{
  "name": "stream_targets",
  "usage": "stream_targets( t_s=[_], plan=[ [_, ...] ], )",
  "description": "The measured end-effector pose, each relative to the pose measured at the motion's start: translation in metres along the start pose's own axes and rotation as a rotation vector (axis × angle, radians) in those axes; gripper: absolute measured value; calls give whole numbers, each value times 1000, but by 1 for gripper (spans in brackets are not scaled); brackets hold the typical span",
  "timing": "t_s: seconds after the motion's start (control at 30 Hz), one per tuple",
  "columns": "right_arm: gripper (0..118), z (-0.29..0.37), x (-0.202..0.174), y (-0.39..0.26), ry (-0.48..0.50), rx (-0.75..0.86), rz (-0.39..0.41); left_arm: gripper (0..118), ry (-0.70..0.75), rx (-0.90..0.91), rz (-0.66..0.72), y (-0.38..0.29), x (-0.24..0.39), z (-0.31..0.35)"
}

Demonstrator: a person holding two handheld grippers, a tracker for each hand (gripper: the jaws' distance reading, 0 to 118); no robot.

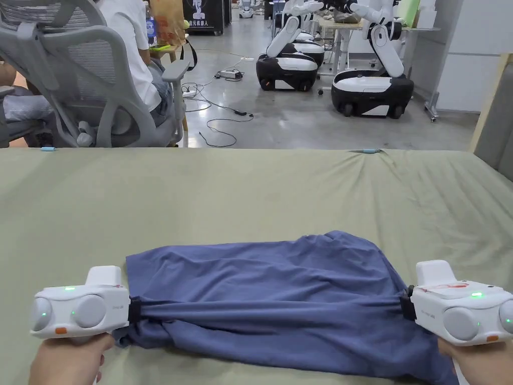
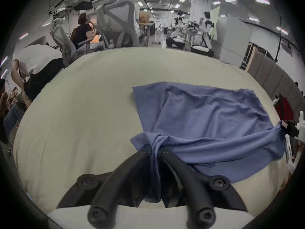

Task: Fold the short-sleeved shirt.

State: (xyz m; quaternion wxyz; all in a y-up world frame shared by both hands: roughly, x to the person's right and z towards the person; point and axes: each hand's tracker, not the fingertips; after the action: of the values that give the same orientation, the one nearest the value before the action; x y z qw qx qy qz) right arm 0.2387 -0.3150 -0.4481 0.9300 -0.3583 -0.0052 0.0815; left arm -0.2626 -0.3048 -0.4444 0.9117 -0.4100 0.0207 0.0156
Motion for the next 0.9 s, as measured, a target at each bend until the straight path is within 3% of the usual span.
stream_targets(
  t_s=[0.03,0.07,0.1,0.13,0.17,0.2,0.27,0.33,0.4,0.43,0.5,0.53,0.7,0.9],
  plan=[
    [4,-4,0,-2,-2,-7,-1,12,4,-1,-4,-1,2,-2],
    [9,-4,2,-7,4,3,-5,28,4,5,-5,-4,2,-1],
    [28,0,3,-9,9,22,-2,53,9,20,-4,-6,2,4],
    [72,8,1,-9,-7,37,5,82,6,49,-11,-9,2,11],
    [98,16,0,-9,-18,49,3,92,-10,84,-37,-12,4,21],
    [108,33,-2,-10,-6,77,-3,94,-18,156,-72,-18,9,37],
    [103,61,-11,-12,41,173,-43,95,11,263,-109,-28,22,61],
    [103,84,-28,-17,51,182,-31,96,-18,337,-104,-40,34,84],
    [91,104,-43,-26,72,221,-33,90,-63,346,-93,-52,42,93],
    [67,114,-50,-32,82,224,-40,72,-61,344,-94,-59,46,98],
    [16,127,-64,-43,95,224,-54,2,-42,358,-114,-72,55,107],
    [0,132,-71,-48,88,225,-53,0,-24,358,-130,-76,56,104],
    [0,149,-81,-64,140,231,-109,0,-97,289,-61,-96,48,106],
    [0,147,-76,-69,139,229,-111,0,-16,203,42,-110,6,79]
  ],
)
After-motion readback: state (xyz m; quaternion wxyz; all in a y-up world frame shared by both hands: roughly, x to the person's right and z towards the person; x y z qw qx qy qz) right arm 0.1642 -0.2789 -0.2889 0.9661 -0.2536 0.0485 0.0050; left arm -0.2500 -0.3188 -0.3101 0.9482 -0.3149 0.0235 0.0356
